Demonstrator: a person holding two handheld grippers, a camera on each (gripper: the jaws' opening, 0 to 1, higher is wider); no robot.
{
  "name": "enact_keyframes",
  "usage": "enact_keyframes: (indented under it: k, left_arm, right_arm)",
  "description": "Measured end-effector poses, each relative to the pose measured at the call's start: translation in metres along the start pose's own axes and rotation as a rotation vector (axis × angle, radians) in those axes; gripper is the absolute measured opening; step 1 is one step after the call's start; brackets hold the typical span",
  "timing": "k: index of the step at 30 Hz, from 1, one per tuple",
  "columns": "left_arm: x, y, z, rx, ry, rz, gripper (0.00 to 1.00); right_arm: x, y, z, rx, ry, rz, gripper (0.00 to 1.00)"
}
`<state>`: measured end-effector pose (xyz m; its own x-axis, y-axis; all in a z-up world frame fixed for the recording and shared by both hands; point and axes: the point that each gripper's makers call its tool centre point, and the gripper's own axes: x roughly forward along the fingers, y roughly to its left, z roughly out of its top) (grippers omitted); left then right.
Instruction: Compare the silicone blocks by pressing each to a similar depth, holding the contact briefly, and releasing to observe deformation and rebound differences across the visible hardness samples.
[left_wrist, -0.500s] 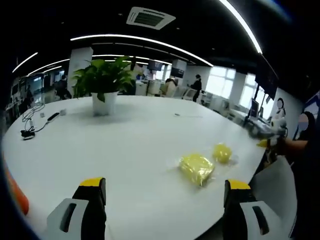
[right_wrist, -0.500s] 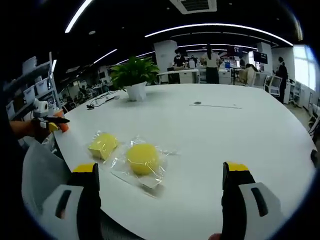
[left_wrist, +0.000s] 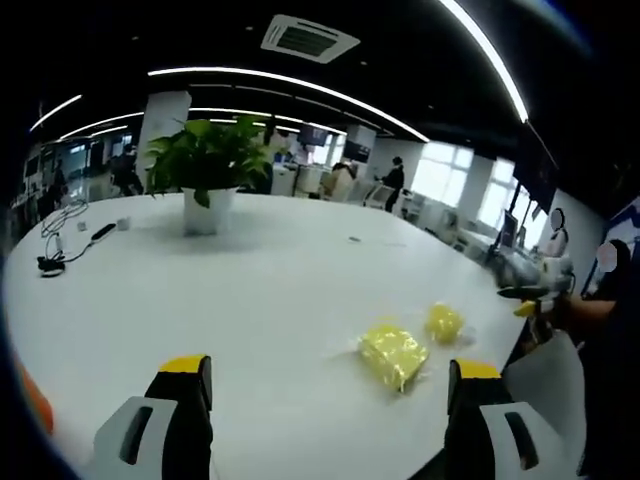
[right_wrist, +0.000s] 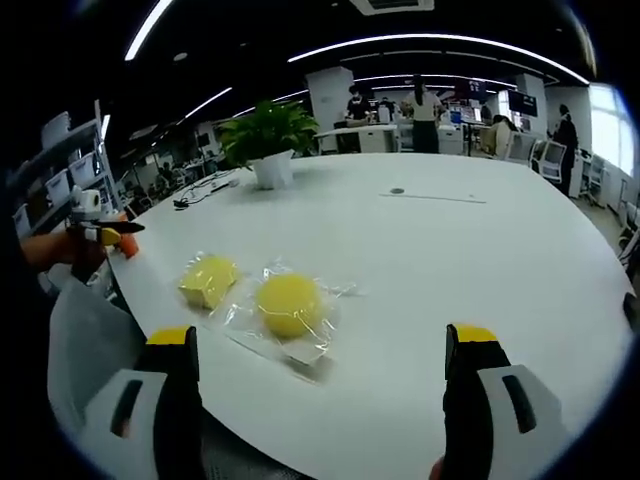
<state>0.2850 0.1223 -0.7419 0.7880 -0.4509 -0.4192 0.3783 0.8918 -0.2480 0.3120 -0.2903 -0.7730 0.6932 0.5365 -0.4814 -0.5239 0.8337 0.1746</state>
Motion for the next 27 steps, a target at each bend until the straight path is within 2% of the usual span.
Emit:
enact_keyframes:
  k: [2, 5, 7, 11, 15, 17, 19, 22, 27]
  left_arm:
    - [0.004, 0.001, -0.005, 0.013, 0.031, -0.003, 0.99]
    - [0.008, 0.005, -0.014, -0.019, 0.059, 0.004, 1.00]
    - [0.008, 0.010, -0.015, -0.021, 0.054, 0.026, 1.00]
    - [0.012, 0.002, -0.011, -0.013, 0.040, 0.014, 1.00]
    - [0.017, 0.000, -0.012, -0.001, 0.051, 0.008, 1.00]
    - [0.019, 0.001, -0.013, -0.021, 0.054, 0.009, 1.00]
    - [0.020, 0.001, -0.020, -0.033, 0.084, 0.007, 1.00]
    - [0.020, 0.002, -0.021, -0.049, 0.083, 0.016, 1.00]
    - [0.022, -0.001, -0.022, -0.072, 0.078, 0.005, 1.00]
  right_arm:
    - [0.000, 0.002, -0.001, 0.028, -0.002, 0.010, 0.96]
    - [0.001, 0.000, -0.006, 0.037, 0.008, 0.007, 0.96]
    - [0.001, 0.002, -0.006, 0.036, 0.009, 0.007, 0.96]
    - [0.002, 0.007, -0.009, 0.032, 0.016, 0.016, 0.96]
    - [0.003, 0.009, -0.011, 0.027, 0.026, 0.016, 0.96]
    - [0.003, 0.009, -0.007, 0.048, 0.008, 0.013, 0.96]
    - [0.002, 0.008, -0.005, 0.059, -0.005, 0.016, 0.96]
    - [0.003, 0.004, -0.006, 0.028, 0.007, -0.006, 0.96]
    - [0.003, 0.005, -0.006, 0.031, 0.008, -0.008, 0.96]
